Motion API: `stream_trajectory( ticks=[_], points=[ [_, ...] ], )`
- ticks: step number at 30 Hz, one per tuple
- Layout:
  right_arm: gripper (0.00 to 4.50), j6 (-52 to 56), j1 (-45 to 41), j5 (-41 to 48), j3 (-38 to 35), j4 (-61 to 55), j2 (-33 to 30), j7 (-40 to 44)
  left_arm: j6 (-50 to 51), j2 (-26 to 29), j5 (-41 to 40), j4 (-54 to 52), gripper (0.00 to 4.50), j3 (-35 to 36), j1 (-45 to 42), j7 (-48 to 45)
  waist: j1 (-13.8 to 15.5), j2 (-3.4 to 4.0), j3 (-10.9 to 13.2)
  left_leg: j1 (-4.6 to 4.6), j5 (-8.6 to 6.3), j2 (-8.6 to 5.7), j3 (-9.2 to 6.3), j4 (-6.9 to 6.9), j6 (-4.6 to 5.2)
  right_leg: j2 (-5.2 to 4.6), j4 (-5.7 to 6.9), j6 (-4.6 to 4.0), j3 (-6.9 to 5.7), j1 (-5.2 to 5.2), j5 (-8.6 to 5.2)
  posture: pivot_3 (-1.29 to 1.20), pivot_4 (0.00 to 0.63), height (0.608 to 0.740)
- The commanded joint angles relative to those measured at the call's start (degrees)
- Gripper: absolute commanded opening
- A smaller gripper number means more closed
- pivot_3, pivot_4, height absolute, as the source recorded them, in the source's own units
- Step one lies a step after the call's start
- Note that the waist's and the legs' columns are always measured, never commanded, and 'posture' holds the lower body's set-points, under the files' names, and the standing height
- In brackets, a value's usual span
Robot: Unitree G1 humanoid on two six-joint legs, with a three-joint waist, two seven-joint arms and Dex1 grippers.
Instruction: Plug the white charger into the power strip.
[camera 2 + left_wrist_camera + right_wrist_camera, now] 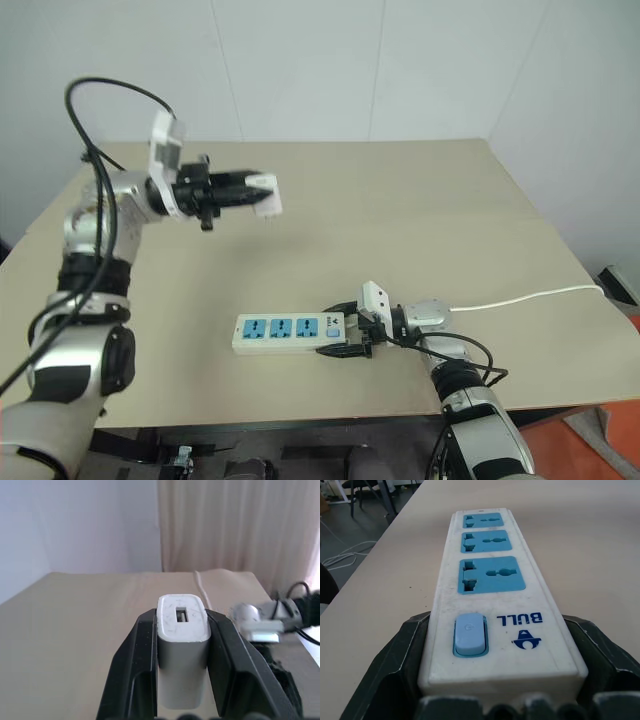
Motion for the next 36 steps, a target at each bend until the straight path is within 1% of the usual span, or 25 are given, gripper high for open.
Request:
stream_trajectory(
  ticks=[1,8,17,22,36],
  points=[
    [3.42,0.3,-0.2,-0.5,0.8,-0.4,0.2,0.3,1.7,-1.1,-4.1,-7.5,1.00,0.1,2.3,0.6,0.0,0.00,0.0,0.01,0.00,0.00,0.00,0.03,0.00,0.00,0.00,0.00,0.00,0.02,0.00,0.00,0.150,0.740],
    [3.42,0.4,0.0,-0.5,1.0,-0.7,0.8,-0.1,4.4,-1.7,-8.5,-14.4,1.00,-2.1,9.2,-1.8,-0.2,0.00,0.0,0.10,-0.02,0.01,0.00,0.06,0.03,0.02,-0.01,0.00,0.01,0.11,-0.01,0.00,0.150,0.740],
    [3.42,0.5,-0.1,-0.6,0.9,-0.6,1.2,-0.2,2.9,-0.9,-7.4,-17.7,1.00,-6.7,15.1,-3.0,-0.3,0.00,0.0,0.19,-0.02,0.01,0.00,0.06,0.04,0.04,-0.03,0.01,0.03,0.18,-0.01,0.00,0.150,0.740],
    [3.42,0.5,0.0,-0.7,0.9,-0.7,1.2,-0.2,0.9,-1.9,-6.1,-19.3,1.00,-8.1,18.1,-0.9,-0.2,0.00,0.0,0.20,-0.03,0.01,0.00,0.05,0.04,0.04,-0.04,0.01,0.04,0.19,-0.01,0.00,0.150,0.740],
    [3.42,0.5,0.1,-0.7,0.9,-0.8,1.3,-0.3,-5.4,-2.7,-4.0,-18.6,1.00,-11.4,21.8,0.6,-0.2,0.00,0.0,0.22,-0.04,0.01,0.01,0.04,0.06,0.05,-0.07,0.01,0.07,0.21,-0.02,0.00,0.150,0.740]
  ],
)
